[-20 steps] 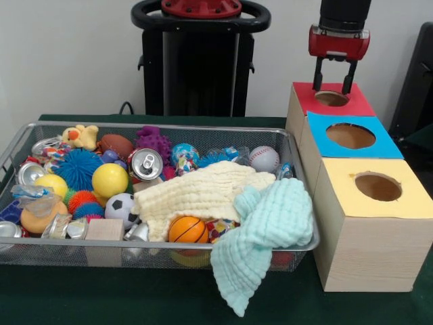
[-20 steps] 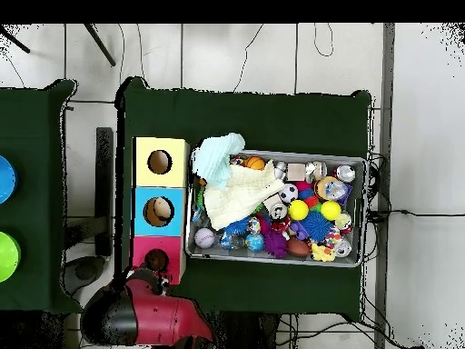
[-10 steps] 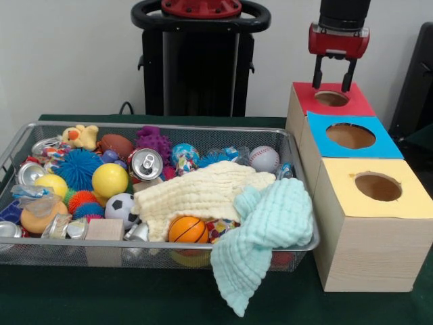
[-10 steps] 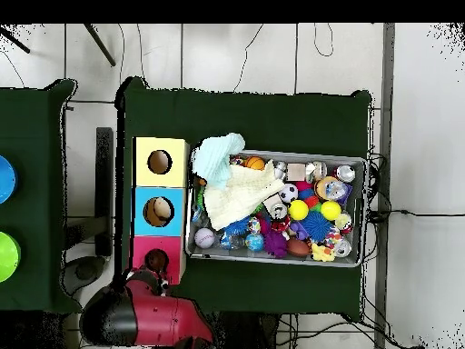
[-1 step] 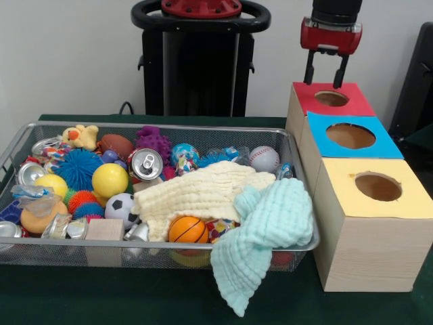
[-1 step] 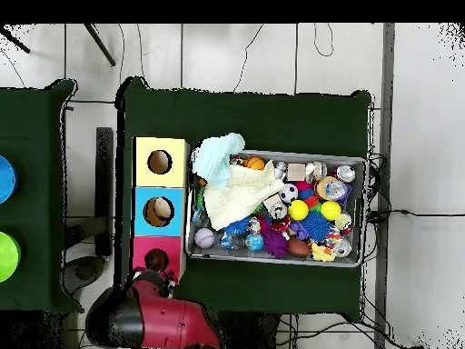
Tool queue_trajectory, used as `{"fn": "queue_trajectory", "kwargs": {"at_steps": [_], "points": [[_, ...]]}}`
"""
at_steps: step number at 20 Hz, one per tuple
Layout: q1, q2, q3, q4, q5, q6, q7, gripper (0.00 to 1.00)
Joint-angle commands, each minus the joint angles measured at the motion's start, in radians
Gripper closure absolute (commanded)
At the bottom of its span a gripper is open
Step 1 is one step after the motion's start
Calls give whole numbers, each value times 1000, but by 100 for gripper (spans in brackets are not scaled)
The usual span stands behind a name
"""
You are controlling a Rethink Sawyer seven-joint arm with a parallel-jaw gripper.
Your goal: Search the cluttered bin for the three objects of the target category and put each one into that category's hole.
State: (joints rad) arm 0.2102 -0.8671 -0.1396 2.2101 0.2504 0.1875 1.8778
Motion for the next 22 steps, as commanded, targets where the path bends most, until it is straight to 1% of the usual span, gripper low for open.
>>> {"fn": "queue_trajectory", "kwargs": {"at_steps": [1,2,9,12,15,18,22], "points": [[-80,-34,-14,22,-49,112,86,0],[-97,-41,-13,26,-60,113,74,0],[-220,-27,32,21,-132,83,15,0],[-299,-33,57,13,-181,95,-33,0],[-352,-30,69,-6,-229,108,-52,0],[-407,-13,82,-34,-280,111,-73,0],[-462,0,104,-59,-337,114,-84,0]]}}
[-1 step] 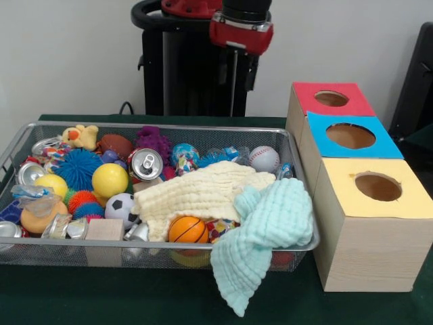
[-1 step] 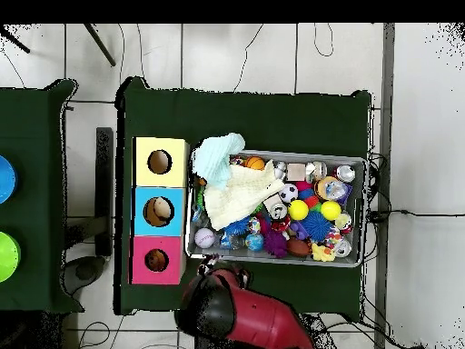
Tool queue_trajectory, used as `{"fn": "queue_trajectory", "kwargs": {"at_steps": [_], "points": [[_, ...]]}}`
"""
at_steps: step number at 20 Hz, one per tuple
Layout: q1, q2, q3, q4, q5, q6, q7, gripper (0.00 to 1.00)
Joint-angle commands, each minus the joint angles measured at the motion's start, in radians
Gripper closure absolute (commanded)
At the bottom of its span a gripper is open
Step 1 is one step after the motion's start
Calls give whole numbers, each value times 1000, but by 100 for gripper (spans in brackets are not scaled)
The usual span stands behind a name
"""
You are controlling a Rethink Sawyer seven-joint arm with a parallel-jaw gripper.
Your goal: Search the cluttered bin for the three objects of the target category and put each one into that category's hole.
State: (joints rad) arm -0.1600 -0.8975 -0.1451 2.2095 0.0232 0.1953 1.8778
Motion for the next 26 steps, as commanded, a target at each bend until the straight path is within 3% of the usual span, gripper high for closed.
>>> {"fn": "queue_trajectory", "kwargs": {"at_steps": [1,12,26], "points": [[-107,32,116,-62,-123,107,-89,0],[-265,46,203,-96,-268,111,-114,0],[-360,54,276,-114,-363,126,-76,0]]}}
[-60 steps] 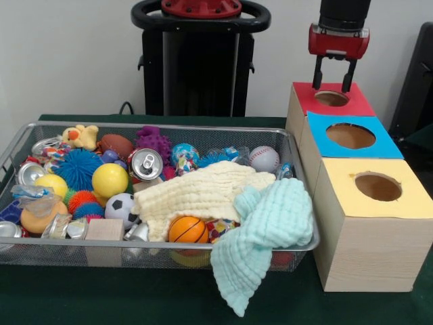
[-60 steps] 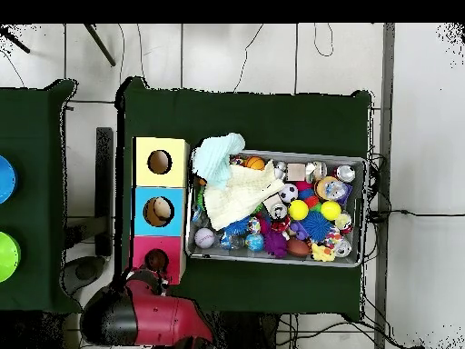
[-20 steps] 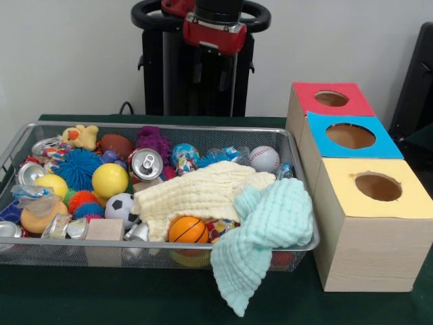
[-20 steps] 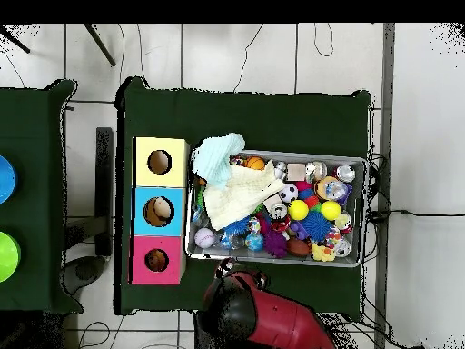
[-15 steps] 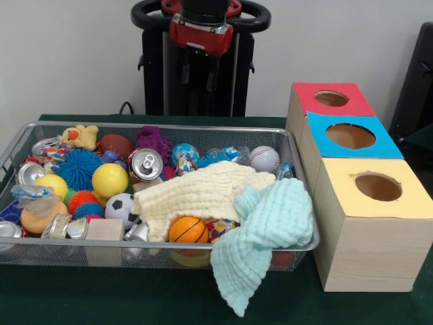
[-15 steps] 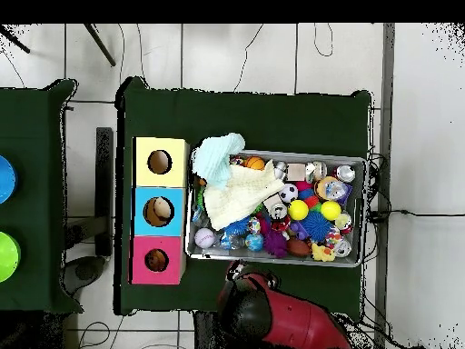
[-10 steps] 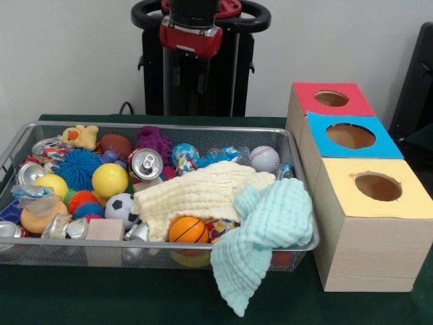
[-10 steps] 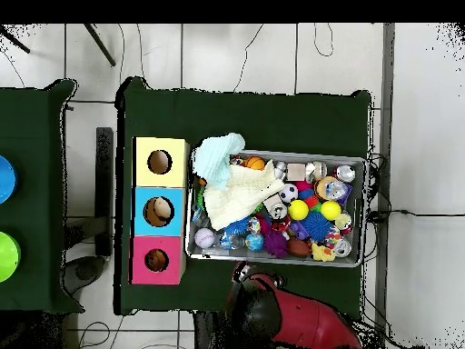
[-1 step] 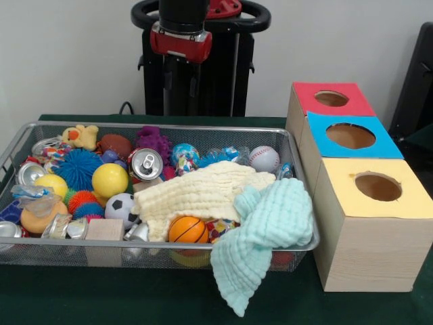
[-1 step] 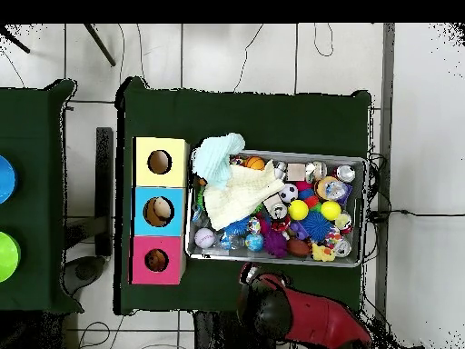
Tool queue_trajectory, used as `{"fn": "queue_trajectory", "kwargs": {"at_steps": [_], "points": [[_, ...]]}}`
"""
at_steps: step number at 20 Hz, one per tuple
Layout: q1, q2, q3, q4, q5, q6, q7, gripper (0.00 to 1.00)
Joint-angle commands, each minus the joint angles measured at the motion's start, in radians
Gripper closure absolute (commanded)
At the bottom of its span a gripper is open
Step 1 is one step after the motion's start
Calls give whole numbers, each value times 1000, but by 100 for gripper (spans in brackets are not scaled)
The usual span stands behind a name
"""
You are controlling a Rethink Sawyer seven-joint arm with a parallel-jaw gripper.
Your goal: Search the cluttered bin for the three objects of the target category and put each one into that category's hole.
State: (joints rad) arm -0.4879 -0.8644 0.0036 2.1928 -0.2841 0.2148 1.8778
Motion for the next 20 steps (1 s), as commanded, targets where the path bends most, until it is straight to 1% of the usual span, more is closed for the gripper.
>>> {"fn": "queue_trajectory", "kwargs": {"at_steps": [1,6,8,11,14,20], "points": [[-32,19,128,-95,-59,106,-70,0],[-6,10,107,-86,-77,81,-32,0],[10,1,99,-92,-76,95,-24,0],[24,-11,104,-90,-71,115,-18,0],[46,-23,114,-92,-48,139,-6,0],[65,-47,130,-86,-32,148,7,0]]}}
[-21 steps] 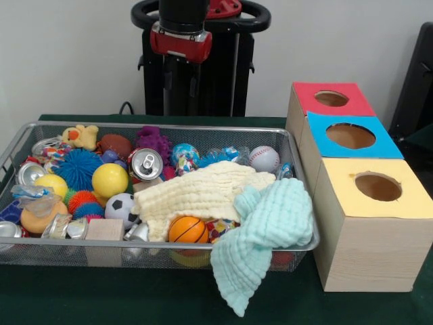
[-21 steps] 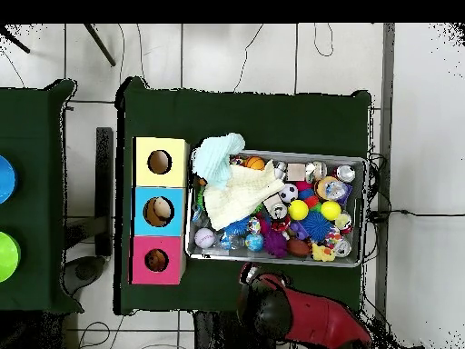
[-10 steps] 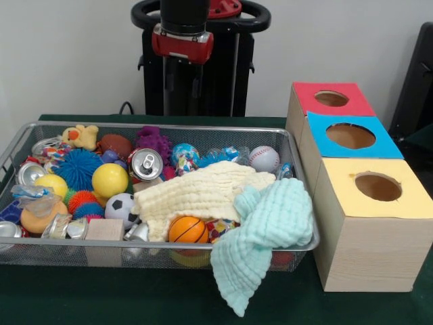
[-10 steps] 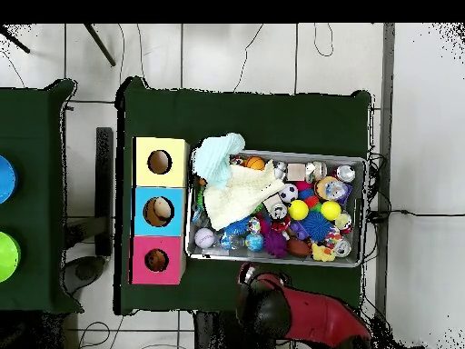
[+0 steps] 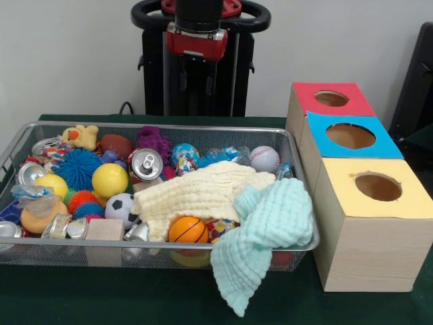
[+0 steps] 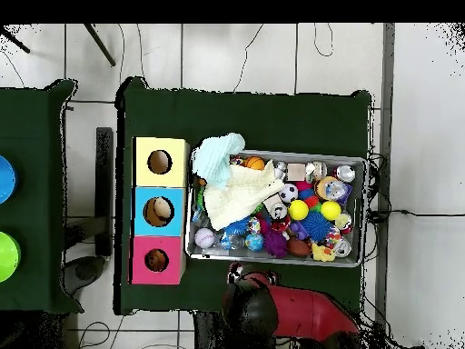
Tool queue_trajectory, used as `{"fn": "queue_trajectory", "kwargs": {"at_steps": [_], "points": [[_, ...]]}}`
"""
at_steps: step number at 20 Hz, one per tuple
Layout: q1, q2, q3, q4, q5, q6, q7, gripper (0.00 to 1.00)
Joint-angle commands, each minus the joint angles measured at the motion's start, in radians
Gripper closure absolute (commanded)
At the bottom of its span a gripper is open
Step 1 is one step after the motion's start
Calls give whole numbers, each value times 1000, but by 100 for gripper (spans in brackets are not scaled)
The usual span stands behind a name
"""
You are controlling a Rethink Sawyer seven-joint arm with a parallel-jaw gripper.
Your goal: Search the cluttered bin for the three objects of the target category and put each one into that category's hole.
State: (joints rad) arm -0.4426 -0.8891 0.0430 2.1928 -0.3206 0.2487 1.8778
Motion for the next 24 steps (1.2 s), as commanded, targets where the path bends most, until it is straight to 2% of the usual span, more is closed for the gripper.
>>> {"fn": "queue_trajectory", "kwargs": {"at_steps": [1,11,18,24], "points": [[26,-25,89,-84,7,115,14,0],[67,-51,89,-66,33,131,40,0],[104,-5,66,-107,20,112,58,0],[125,-6,66,-124,41,142,65,0]]}}
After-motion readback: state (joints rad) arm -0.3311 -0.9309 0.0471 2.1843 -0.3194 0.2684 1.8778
